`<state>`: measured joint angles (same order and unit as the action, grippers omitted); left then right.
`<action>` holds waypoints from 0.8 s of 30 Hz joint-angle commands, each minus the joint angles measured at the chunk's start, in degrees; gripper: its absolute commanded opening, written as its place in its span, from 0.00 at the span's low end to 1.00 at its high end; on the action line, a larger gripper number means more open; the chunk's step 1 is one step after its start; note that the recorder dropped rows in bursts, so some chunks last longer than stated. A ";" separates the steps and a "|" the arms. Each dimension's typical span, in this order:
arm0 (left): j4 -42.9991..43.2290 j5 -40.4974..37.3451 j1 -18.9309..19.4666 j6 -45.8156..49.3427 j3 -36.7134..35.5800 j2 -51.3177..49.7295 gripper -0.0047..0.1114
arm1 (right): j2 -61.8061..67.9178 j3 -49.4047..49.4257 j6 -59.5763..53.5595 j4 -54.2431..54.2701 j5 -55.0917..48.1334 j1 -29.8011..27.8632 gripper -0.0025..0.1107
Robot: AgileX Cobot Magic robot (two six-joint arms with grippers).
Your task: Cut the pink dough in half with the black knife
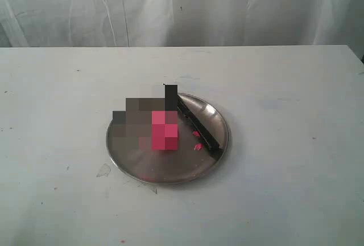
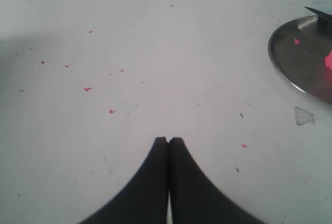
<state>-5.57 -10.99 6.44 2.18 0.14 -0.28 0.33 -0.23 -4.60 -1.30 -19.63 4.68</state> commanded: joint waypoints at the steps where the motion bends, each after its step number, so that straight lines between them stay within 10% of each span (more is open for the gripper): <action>1: -0.15 0.27 -0.42 -0.24 -0.14 0.28 0.04 | -0.33 0.23 -0.72 -0.88 0.33 0.24 0.02; 9: -0.15 0.27 -0.42 -0.24 -0.14 0.28 0.04 | -0.33 0.23 -16.52 -17.54 0.43 0.24 0.02; 24: -0.15 0.27 -0.42 -0.24 -0.14 0.28 0.04 | -0.33 0.23 -8.57 -24.74 10.32 0.24 0.02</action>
<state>-5.57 -10.99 6.44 2.18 0.14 -0.28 0.33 -0.23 -18.52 -27.94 -15.15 4.68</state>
